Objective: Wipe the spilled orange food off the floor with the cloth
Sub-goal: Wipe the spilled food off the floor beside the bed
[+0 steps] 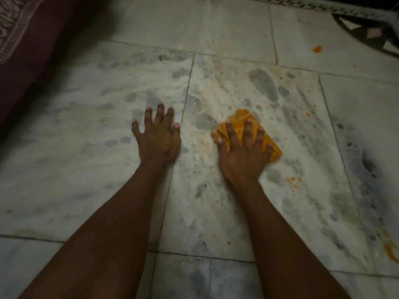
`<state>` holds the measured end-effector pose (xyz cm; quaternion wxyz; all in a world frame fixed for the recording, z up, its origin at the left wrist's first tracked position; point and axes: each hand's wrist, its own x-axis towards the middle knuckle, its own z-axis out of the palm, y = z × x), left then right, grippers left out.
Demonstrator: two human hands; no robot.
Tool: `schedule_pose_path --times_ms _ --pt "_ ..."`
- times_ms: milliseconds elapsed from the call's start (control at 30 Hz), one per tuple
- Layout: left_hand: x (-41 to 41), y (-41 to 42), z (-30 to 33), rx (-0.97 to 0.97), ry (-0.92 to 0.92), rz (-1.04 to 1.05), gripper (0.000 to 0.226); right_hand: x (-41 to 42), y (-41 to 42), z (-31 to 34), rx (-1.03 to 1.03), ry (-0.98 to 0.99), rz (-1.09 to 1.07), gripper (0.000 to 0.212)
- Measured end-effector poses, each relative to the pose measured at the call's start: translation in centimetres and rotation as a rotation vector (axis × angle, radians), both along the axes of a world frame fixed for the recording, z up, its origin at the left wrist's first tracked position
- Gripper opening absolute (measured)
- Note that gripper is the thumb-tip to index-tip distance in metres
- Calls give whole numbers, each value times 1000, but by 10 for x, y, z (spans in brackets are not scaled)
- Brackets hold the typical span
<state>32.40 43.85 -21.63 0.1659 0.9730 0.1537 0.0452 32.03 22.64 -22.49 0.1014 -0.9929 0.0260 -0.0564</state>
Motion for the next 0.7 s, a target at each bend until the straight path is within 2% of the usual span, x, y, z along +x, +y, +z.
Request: schedule_pose_path --times_ms 100,167,233,267,367,467,567,633,700 --pt "1 2 -1 -26 -38 -11 54 -35 13 -2 -15 -42 187 58" --pt "-4 6 3 -146 -93 6 56 -80 -11 0 -42 -69 359 56" --pt "-21 10 10 -304 -137 28 64 -116 -43 -1 -43 -73 420 56" --pt "-34 10 13 -319 -133 0 66 -122 -55 -1 -34 -84 409 56" --pt "-94 2 9 -199 -72 -120 63 -118 -64 -3 -48 -79 301 55" --pt "-162 -15 3 -66 -24 -89 63 -95 -33 0 32 -78 45 55" --pt "-182 -26 -2 11 -28 -58 62 -74 12 0 119 -8 -113 56" --pt "-176 -24 -3 9 -44 -47 60 -82 31 -3 99 -65 -2 55" --pt "-173 -19 -5 14 -35 -56 60 -116 31 -4 54 -113 202 53"
